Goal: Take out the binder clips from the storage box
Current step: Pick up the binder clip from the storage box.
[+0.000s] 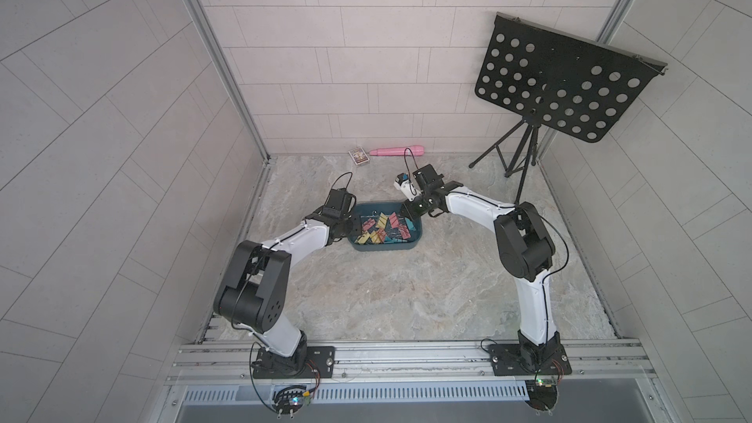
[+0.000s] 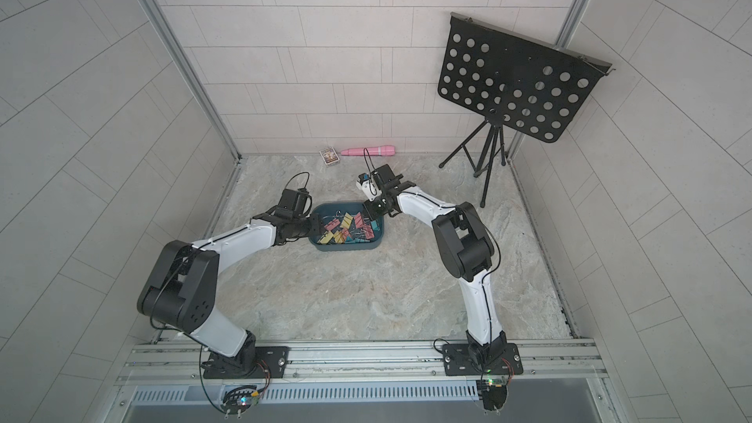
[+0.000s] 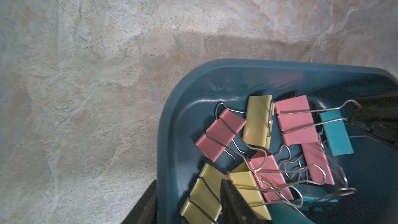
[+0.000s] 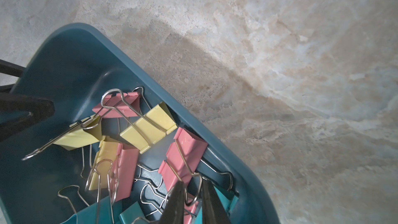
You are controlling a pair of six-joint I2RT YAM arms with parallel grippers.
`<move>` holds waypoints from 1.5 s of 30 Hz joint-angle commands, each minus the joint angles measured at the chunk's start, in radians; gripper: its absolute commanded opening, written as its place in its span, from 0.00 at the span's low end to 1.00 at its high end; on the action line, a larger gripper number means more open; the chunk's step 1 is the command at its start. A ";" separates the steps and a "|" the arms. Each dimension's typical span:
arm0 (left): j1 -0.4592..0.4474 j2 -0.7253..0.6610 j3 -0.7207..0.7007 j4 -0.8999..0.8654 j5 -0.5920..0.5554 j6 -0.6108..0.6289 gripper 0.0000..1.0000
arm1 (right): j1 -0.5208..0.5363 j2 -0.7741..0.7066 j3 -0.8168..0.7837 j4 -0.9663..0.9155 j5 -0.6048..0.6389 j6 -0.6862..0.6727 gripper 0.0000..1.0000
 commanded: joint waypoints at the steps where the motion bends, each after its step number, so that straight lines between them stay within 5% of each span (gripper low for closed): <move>1: -0.003 0.011 -0.003 -0.002 0.006 0.002 0.51 | 0.006 0.023 0.025 -0.020 -0.011 0.009 0.17; 15: -0.002 0.006 0.000 -0.019 -0.005 0.005 0.51 | 0.006 0.011 0.033 -0.018 -0.069 0.035 0.00; 45: -0.001 0.010 0.038 -0.071 -0.023 0.028 0.50 | -0.002 -0.181 -0.016 0.046 -0.142 0.083 0.00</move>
